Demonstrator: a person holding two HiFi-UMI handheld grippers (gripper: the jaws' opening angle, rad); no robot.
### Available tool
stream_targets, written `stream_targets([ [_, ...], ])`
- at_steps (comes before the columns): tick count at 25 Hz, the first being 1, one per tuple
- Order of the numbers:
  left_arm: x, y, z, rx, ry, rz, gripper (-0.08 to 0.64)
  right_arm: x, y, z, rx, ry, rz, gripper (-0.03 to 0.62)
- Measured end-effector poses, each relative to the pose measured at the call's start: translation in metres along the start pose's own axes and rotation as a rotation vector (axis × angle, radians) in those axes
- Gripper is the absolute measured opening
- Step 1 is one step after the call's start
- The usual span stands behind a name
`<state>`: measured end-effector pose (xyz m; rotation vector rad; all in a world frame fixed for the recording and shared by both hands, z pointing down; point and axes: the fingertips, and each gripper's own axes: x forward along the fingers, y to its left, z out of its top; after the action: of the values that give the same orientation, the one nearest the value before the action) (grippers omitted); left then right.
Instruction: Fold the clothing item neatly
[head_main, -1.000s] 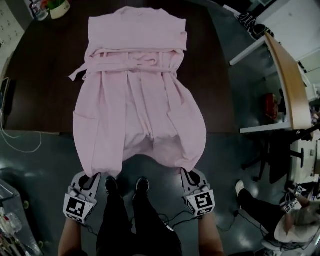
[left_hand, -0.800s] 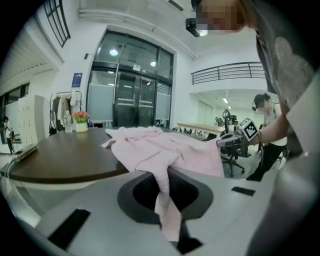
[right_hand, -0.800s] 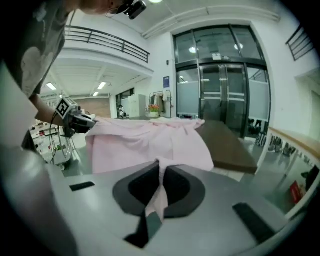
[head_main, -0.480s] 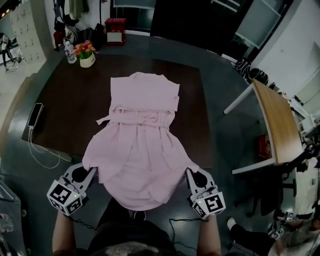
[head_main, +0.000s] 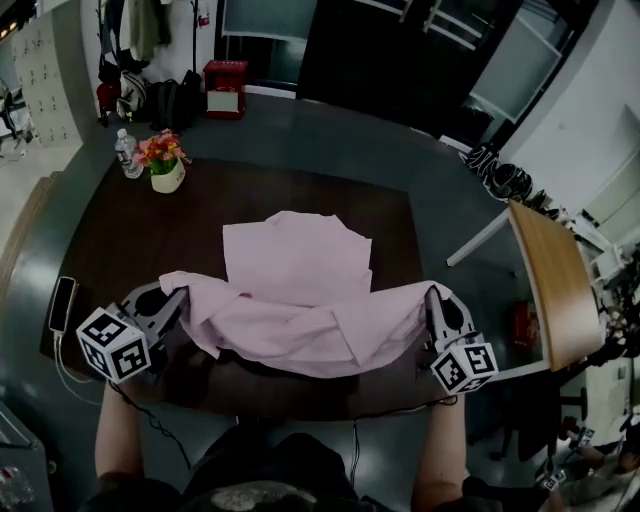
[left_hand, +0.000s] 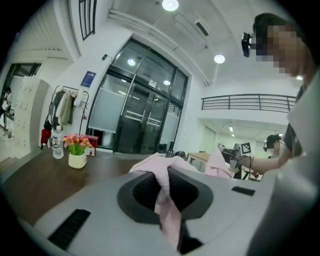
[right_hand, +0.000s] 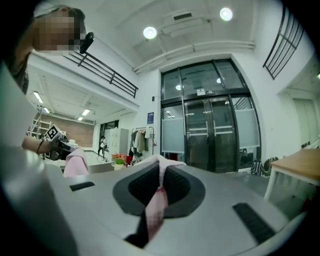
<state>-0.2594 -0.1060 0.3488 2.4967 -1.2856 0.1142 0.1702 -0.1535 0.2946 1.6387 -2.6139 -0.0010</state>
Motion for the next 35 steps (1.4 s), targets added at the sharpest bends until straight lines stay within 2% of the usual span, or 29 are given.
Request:
stream_targets([
  [3,0.062,0.051,0.033,-0.013,0.007,-0.004,0.037,0.079,-0.029,-0.005,-0.019,0.042,0.006,-0.002],
  [9,0.174,0.142,0.057,-0.07,0.069,0.107,0.037,0.199,-0.121,-0.046,0.041,0.14,-0.041,-0.002],
  [14,0.253,0.211,0.024,-0.146,0.167,0.211,0.037,0.275,-0.186,-0.118,0.046,0.308,-0.042,-0.002],
  [18,0.299,0.26,-0.023,-0.203,0.29,0.273,0.037,0.309,-0.206,-0.189,0.07,0.467,-0.048,-0.002],
  [22,0.322,0.28,-0.059,-0.235,0.368,0.297,0.037,0.315,-0.214,-0.238,0.102,0.557,-0.085,-0.002],
  [25,0.327,0.284,-0.072,-0.192,0.408,0.313,0.037,0.316,-0.215,-0.26,0.127,0.601,-0.121,-0.002],
  [28,0.328,0.28,-0.076,-0.084,0.436,0.335,0.041,0.318,-0.211,-0.261,0.106,0.599,-0.147,0.002],
  [29,0.327,0.277,-0.075,-0.041,0.44,0.34,0.055,0.318,-0.209,-0.259,0.104,0.593,-0.151,0.031],
  [30,0.326,0.273,-0.074,-0.003,0.443,0.342,0.077,0.316,-0.207,-0.256,0.106,0.585,-0.157,0.097],
  [31,0.324,0.268,-0.074,0.03,0.445,0.342,0.127,0.312,-0.207,-0.251,0.107,0.576,-0.165,0.135],
  [32,0.321,0.263,-0.073,0.061,0.447,0.342,0.22,0.306,-0.206,-0.244,0.105,0.56,-0.178,0.161],
  [33,0.316,0.257,-0.074,0.091,0.45,0.343,0.262,0.299,-0.206,-0.235,0.103,0.537,-0.193,0.179],
  [35,0.301,0.247,-0.073,0.132,0.441,0.35,0.262,0.284,-0.198,-0.214,0.096,0.475,-0.228,0.192],
])
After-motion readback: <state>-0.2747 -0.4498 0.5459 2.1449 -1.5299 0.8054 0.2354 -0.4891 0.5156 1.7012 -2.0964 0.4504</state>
